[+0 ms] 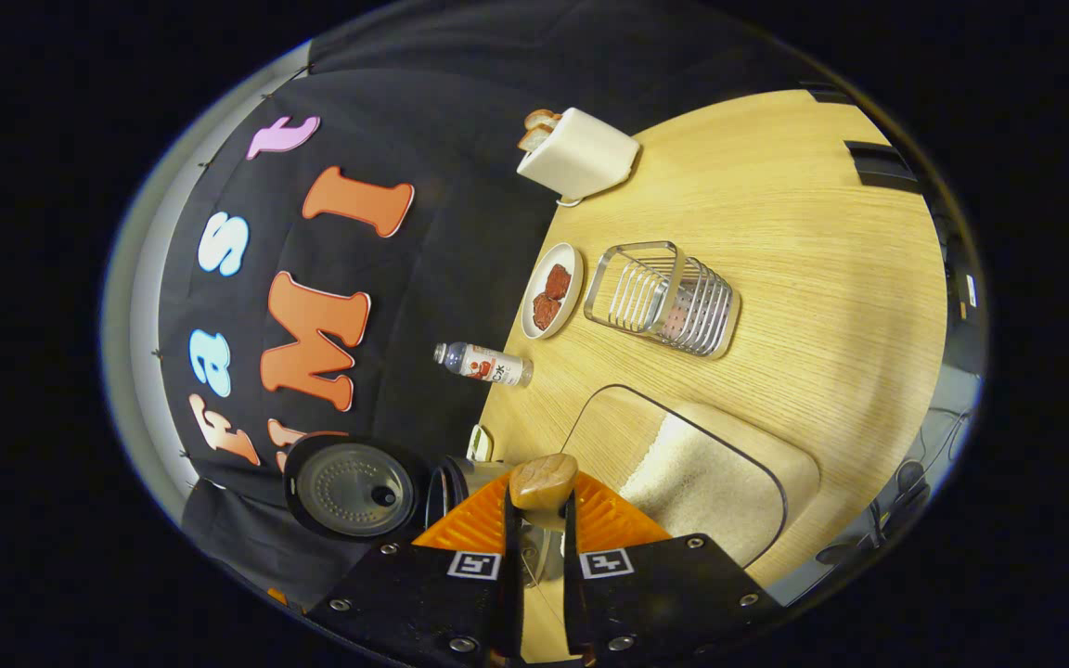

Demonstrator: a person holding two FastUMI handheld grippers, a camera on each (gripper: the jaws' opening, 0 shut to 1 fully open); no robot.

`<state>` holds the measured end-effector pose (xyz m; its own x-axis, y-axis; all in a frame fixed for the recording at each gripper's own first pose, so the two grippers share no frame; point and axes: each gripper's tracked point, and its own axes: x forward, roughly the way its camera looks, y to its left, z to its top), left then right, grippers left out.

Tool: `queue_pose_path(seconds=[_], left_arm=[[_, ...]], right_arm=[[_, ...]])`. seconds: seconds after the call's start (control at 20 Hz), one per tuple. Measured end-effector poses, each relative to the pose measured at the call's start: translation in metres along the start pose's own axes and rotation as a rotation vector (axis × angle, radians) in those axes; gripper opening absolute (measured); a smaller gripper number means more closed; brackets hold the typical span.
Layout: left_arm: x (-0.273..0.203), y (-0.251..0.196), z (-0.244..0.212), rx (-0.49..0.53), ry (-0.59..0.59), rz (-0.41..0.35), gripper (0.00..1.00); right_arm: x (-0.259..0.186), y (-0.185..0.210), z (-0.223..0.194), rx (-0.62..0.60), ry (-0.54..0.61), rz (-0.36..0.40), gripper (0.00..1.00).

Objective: Close the left gripper, press the button to open the rice cooker; take a wooden spoon from the chopstick holder with the right hand, scoop a spoonful of rice and pour it into the rice cooker, then put the wooden spoon back into the chopstick holder.

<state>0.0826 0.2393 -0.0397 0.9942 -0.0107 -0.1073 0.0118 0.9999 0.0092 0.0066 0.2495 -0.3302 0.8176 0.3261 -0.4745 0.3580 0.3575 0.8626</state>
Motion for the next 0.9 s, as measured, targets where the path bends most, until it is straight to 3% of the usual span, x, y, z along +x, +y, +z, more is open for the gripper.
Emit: queue_pose_path(seconds=[0.3, 0.35, 0.4, 0.5, 0.55, 0.6, 0.9], left_arm=[[-0.005, 0.000, 0.002, -0.013, -0.013, 0.004, 0.96], [-0.006, -0.001, 0.001, -0.016, -0.012, 0.002, 0.96], [-0.006, -0.002, 0.003, -0.020, -0.013, -0.001, 0.96], [-0.006, -0.004, 0.003, -0.025, -0.013, -0.005, 0.96], [-0.006, -0.003, 0.004, -0.026, -0.014, -0.005, 0.96], [-0.005, -0.003, 0.004, -0.027, -0.015, -0.006, 0.96], [-0.003, -0.004, 0.004, -0.037, -0.021, -0.011, 0.96]], right_arm=[[-0.023, 0.002, 0.021, 0.099, -0.021, 0.049, 0.17], [-0.028, 0.004, 0.026, 0.113, -0.022, 0.058, 0.22], [-0.032, 0.005, 0.030, 0.130, -0.027, 0.067, 0.17], [-0.038, 0.009, 0.038, 0.160, -0.039, 0.083, 0.17], [-0.041, 0.012, 0.040, 0.170, -0.045, 0.090, 0.22], [-0.043, 0.013, 0.041, 0.178, -0.044, 0.091, 0.17], [-0.055, 0.037, 0.049, 0.210, -0.041, 0.135, 0.17]])
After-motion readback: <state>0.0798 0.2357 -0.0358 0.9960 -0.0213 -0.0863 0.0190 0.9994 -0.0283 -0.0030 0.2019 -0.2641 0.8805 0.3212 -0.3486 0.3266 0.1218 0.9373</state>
